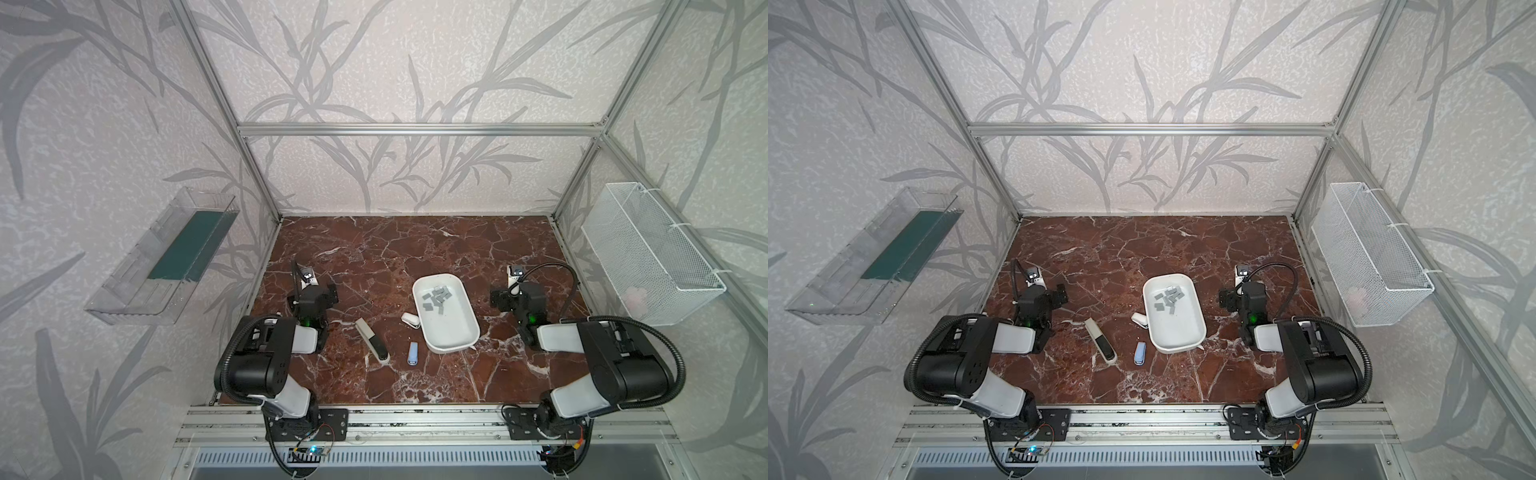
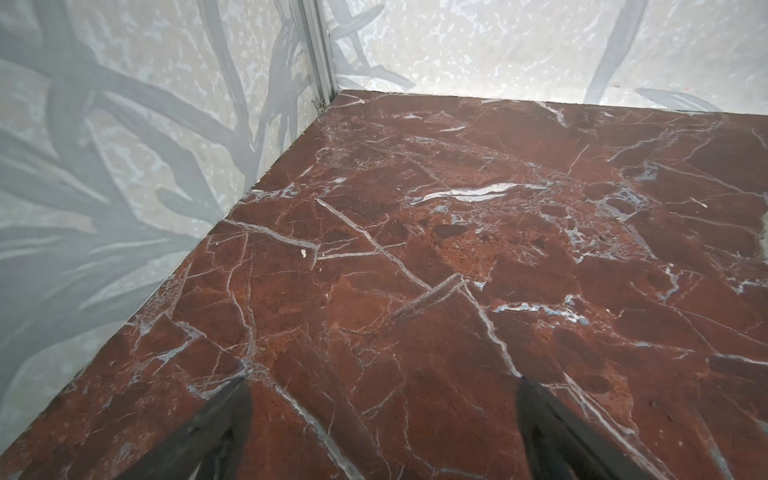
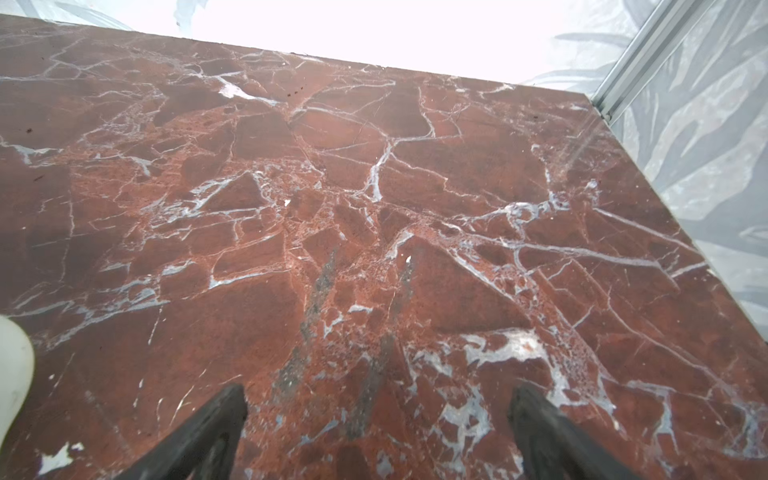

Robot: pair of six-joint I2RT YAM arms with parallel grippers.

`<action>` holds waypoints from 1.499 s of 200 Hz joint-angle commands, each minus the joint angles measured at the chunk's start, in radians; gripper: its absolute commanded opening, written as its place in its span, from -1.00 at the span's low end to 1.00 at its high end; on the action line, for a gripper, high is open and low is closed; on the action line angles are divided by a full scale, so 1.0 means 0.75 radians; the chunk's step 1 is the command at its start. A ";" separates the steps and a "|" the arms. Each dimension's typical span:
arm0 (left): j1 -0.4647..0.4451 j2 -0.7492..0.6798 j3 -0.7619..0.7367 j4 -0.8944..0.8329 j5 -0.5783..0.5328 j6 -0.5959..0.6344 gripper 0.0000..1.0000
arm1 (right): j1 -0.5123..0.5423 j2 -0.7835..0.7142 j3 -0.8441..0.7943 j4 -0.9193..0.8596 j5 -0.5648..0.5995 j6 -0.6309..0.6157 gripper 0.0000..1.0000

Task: Load the staples into the stapler

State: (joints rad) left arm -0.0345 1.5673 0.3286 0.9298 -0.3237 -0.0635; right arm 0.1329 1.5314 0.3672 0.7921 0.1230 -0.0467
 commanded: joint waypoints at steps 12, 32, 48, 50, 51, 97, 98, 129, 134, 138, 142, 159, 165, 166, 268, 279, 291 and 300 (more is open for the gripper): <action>-0.005 0.017 0.040 0.103 -0.049 0.036 0.98 | 0.012 0.017 0.036 0.105 0.034 -0.042 0.99; -0.004 0.017 0.040 0.102 -0.047 0.036 0.98 | 0.011 0.017 0.036 0.105 0.034 -0.043 0.98; -0.004 0.016 0.040 0.102 -0.048 0.036 0.98 | 0.011 0.018 0.036 0.105 0.034 -0.042 0.99; -0.005 0.017 0.040 0.102 -0.048 0.036 0.98 | 0.011 0.016 0.036 0.105 0.034 -0.044 0.99; -0.004 0.016 0.040 0.102 -0.048 0.036 0.98 | 0.011 0.017 0.036 0.105 0.034 -0.043 0.99; -0.005 0.017 0.041 0.102 -0.048 0.036 0.98 | 0.011 0.017 0.036 0.105 0.036 -0.041 0.99; -0.005 0.017 0.041 0.102 -0.047 0.036 0.98 | 0.012 0.017 0.036 0.106 0.036 -0.042 0.99; -0.004 0.019 0.045 0.098 -0.045 0.036 0.98 | 0.011 0.018 0.036 0.105 0.037 -0.041 0.98; -0.005 0.016 0.044 0.101 -0.046 0.037 0.98 | 0.011 0.018 0.037 0.105 0.037 -0.040 0.99; -0.005 0.015 0.043 0.101 -0.043 0.036 0.98 | 0.011 0.018 0.037 0.106 0.036 -0.040 0.98; -0.005 0.017 0.045 0.096 -0.045 0.036 0.98 | 0.012 0.018 0.037 0.106 0.037 -0.040 0.98; -0.005 0.016 0.043 0.102 -0.045 0.036 0.98 | 0.011 0.018 0.037 0.104 0.037 -0.041 0.99; -0.005 0.016 0.043 0.100 -0.045 0.037 0.98 | 0.011 0.018 0.038 0.104 0.036 -0.040 0.99; -0.005 0.016 0.044 0.101 -0.044 0.036 0.98 | 0.011 0.018 0.037 0.104 0.036 -0.040 0.99; -0.157 -0.576 0.432 -1.002 -0.076 -0.213 0.98 | 0.166 -0.570 0.307 -0.925 0.427 0.527 0.98; -0.161 -0.646 0.500 -1.113 0.118 -0.255 0.98 | 0.168 -0.645 0.358 -1.128 0.354 0.608 0.99; -0.165 -0.719 0.571 -1.220 0.329 -0.312 0.98 | 0.163 -0.747 0.309 -1.151 0.335 0.739 0.98; -0.167 -0.775 0.639 -1.299 0.461 -0.377 0.98 | 0.147 -0.856 0.253 -1.131 0.226 0.769 0.99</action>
State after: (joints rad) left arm -0.1524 1.0714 0.7277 0.2840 -0.2657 -0.1936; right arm 0.2558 1.0256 0.6151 0.2249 0.3523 0.2852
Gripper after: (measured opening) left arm 0.991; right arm 0.992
